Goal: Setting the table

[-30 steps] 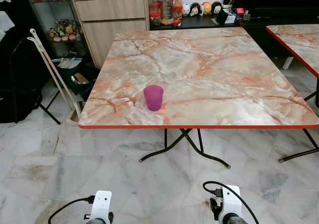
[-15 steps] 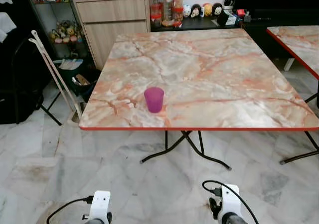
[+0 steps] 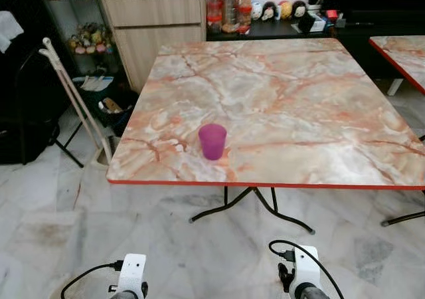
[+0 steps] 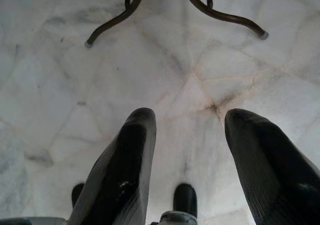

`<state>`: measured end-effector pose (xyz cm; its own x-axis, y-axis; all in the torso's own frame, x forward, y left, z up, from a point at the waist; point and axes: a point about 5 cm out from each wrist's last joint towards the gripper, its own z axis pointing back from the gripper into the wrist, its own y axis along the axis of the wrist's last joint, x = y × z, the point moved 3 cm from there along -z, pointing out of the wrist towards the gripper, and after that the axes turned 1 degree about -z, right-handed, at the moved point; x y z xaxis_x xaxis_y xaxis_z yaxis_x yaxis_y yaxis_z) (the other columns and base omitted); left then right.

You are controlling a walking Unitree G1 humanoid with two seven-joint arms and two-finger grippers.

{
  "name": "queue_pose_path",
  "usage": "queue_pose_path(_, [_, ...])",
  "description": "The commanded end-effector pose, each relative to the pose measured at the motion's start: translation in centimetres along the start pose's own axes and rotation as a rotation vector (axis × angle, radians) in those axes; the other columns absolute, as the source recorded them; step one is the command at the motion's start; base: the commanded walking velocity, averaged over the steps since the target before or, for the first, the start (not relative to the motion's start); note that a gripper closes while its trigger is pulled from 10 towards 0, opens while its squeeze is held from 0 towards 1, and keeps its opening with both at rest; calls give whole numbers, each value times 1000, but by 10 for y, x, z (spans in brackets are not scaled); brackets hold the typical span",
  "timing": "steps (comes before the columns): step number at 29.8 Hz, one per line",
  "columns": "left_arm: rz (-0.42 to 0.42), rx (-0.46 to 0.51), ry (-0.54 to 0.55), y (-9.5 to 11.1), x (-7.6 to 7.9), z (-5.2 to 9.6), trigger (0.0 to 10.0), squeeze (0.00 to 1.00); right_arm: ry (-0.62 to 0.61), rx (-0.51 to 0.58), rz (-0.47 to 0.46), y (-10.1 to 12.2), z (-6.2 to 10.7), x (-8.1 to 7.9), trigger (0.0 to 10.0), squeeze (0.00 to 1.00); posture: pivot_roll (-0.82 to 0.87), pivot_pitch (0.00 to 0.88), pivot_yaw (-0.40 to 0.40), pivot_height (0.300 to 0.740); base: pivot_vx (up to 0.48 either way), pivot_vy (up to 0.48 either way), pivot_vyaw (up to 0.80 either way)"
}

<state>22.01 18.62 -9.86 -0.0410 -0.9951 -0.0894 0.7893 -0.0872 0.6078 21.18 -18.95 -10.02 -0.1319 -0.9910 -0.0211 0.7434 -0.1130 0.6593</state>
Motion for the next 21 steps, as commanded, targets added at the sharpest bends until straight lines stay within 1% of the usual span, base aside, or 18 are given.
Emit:
queue_pose_path(1, [0, -11, 4, -5, -2, 1, 10000, 0, -3, -5, -13, -1, 0, -1, 10000, 0, -44, 0, 38, 740, 289, 0, 0])
queue_pose_path(18, [0, -15, 3, -7, -3, 1, 10000, 0, 7, -6, 0, -1, 0, -5, 10000, 0, -44, 0, 41, 740, 290, 0, 0])
queue_pose_path(21, [5, -15, 0, -7, -3, 1, 10000, 0, 14, -10, 5, -3, 0, -8, 10000, 0, -42, 0, 40, 740, 0, 0, 0])
